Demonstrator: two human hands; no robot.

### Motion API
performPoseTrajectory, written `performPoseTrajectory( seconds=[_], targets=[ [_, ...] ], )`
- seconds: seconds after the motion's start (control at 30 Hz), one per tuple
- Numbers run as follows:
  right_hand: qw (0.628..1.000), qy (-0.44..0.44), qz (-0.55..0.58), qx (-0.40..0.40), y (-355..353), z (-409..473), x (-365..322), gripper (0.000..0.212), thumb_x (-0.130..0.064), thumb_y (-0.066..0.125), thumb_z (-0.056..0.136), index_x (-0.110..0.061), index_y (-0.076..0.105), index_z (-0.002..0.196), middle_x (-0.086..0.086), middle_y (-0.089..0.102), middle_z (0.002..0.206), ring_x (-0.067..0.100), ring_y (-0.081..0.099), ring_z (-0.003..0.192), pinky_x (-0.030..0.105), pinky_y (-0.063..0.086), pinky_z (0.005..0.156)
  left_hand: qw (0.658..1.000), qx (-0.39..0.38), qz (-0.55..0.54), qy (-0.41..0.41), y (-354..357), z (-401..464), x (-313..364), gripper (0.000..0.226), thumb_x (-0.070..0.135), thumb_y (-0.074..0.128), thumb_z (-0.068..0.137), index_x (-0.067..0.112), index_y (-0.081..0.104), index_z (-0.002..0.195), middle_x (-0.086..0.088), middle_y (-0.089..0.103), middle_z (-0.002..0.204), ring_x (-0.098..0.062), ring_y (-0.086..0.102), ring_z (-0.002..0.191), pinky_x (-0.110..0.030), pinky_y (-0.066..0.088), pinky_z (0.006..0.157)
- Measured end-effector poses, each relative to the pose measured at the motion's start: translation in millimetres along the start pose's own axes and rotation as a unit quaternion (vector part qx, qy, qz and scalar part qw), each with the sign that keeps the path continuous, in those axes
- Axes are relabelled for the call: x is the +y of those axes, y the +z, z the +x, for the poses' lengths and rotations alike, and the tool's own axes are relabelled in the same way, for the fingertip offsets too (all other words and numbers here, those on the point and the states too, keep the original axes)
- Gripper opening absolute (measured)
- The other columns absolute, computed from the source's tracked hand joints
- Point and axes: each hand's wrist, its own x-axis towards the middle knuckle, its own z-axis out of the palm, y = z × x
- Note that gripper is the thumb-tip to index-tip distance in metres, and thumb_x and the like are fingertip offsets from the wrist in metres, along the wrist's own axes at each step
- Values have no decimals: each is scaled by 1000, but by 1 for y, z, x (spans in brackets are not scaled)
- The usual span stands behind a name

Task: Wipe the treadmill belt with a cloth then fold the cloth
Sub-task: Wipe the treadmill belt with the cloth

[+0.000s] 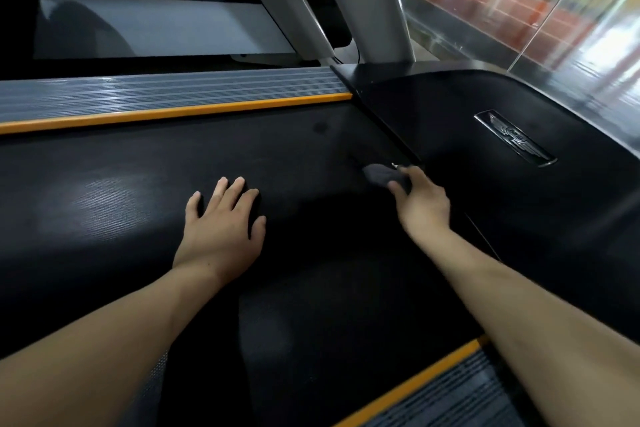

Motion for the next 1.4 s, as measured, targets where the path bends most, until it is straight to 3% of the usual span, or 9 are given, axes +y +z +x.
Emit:
performPoseTrajectory(
  seconds=[0.17,0.3,0.47,0.63,0.77,0.9,1.03,1.13,1.4],
  targets=[
    [986,-132,86,-44,29,-64,-49,38,-37,66,91,-29,61,128,-4,62,135,17,54,130,28,41,102,1000,-1,-9,2,-2,-1,-1,58,51,31,101,29,31,155,4,17,168,-15,2,157,-51,3,125],
    [969,-199,90,-119,15,-59,-34,44,-41,68,91,-36,58,134,-4,54,146,8,40,141,22,30,114,999,33,-4,19,-7,-6,1,55,48,40,99,25,45,149,0,37,158,-20,24,150,-45,18,122],
    [999,-24,26,6,-7,-9,16,38,-43,59,94,-33,57,130,2,67,126,34,64,111,42,52,94,999,34,4,40,-10,-11,2,52,45,40,100,26,48,147,4,43,152,-19,32,143,-42,24,118],
    [998,64,-3,24,8,-24,-14,45,-43,53,98,-37,48,142,4,54,143,32,56,124,41,44,99,999,-29,-2,29,-16,-22,8,55,45,36,103,30,32,156,4,22,166,-19,10,156,-42,11,126],
    [994,-82,49,-60,22,-79,-53,44,-42,58,96,-42,51,140,-7,51,148,15,42,140,35,35,112,1000,-6,7,27,-14,-66,15,55,47,39,99,32,39,152,4,25,166,-20,12,155,-47,13,125],
    [967,-204,104,-115,11,-87,-44,44,-40,64,93,-44,56,136,-13,51,146,5,36,142,24,29,114,999,-32,4,26,-8,-84,16,60,52,28,101,32,27,157,7,12,170,-18,-1,157,-49,6,126],
    [999,-14,25,-13,-15,-30,18,43,-43,60,94,-39,55,137,3,64,132,30,58,122,37,45,100,999,-31,14,35,-4,-85,13,63,54,20,101,33,20,160,8,3,170,-16,-9,156,-48,0,126],
    [997,73,22,7,-14,-29,20,45,-42,59,95,-36,54,138,6,63,133,34,59,120,39,45,100,999,-19,28,35,0,-86,16,69,55,14,95,29,25,158,5,9,170,-19,-5,157,-51,3,126],
    [977,-146,117,-106,11,-106,-45,43,-38,65,94,-40,58,136,-6,52,147,8,38,141,26,29,114,999,-13,30,32,2,-86,14,71,56,14,94,27,29,157,6,12,170,-17,-2,157,-50,5,126]
  ],
)
